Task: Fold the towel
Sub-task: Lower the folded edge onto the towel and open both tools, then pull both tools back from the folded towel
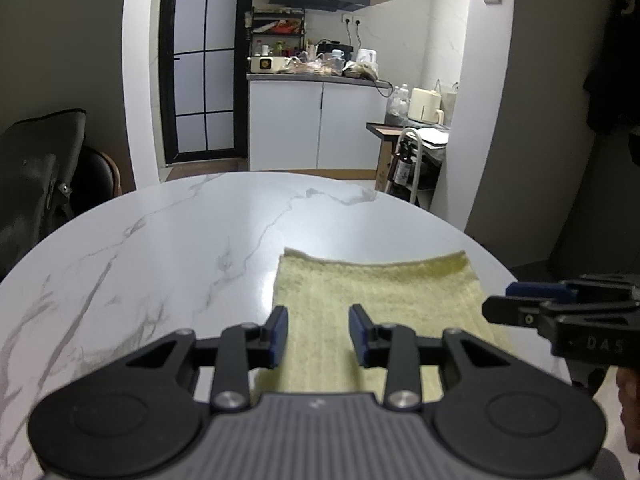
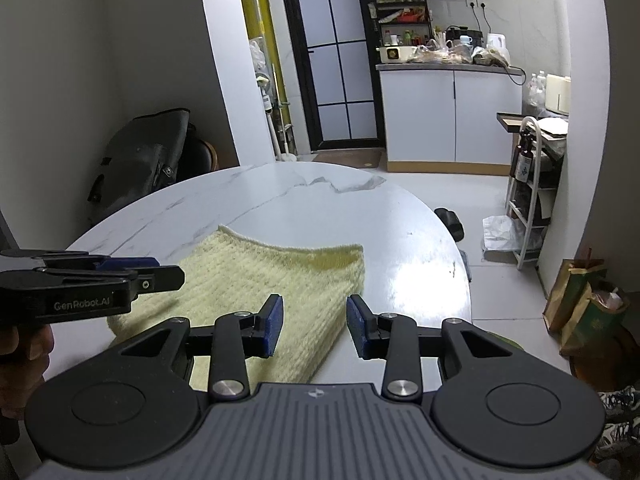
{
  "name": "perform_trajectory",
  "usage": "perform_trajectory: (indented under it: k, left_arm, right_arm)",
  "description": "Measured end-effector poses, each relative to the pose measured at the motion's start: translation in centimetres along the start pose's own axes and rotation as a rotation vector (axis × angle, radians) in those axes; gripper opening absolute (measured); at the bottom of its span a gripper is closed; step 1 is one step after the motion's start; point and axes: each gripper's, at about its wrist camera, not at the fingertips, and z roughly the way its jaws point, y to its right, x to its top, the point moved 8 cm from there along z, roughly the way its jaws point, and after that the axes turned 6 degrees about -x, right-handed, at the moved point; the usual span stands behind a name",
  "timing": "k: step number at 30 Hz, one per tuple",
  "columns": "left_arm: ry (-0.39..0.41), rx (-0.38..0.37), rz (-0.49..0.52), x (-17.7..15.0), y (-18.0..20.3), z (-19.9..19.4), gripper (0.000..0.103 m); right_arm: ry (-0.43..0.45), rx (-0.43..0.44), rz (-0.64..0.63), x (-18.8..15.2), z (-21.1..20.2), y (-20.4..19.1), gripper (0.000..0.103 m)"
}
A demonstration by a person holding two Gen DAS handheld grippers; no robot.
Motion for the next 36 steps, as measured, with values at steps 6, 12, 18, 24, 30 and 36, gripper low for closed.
perform_trajectory:
  k: [6,12,18,24,30,36]
  left_arm:
    - [-0.003,-0.023,0.005,-1.0,0.7,-1.5,0.042]
    - [0.001,-0.033,0.016,-1.7,1.2,-3.2,0.061]
    - [0.002,-0.033,0.001,-2.7,1.5,-4.6,0.075]
    - [0.026,-0.016,-0.002,-3.1,1.7,-6.7,0.088]
    - [0.062,0.008,-0.013,-3.6,2.0,-8.4,0.097]
    - [0.07,0.006,-0.018,-4.4,2.6,-10.0,0.102]
  right_arm:
    - [-0.02,-0.01,-0.014,-1.0,-1.2,-0.8,0.039]
    - [-0.023,-0.019,-0.025,-1.6,-2.7,-1.5,0.051]
    - [0.003,-0.045,-0.044,-2.3,-4.3,-2.1,0.071]
    - [0.028,-0.084,-0.052,-2.8,-5.9,-2.2,0.087]
    - [0.044,-0.082,-0.057,-3.3,-7.6,-2.7,0.103]
    - [0.043,-0.102,-0.089,-3.9,-9.0,-3.1,0.103]
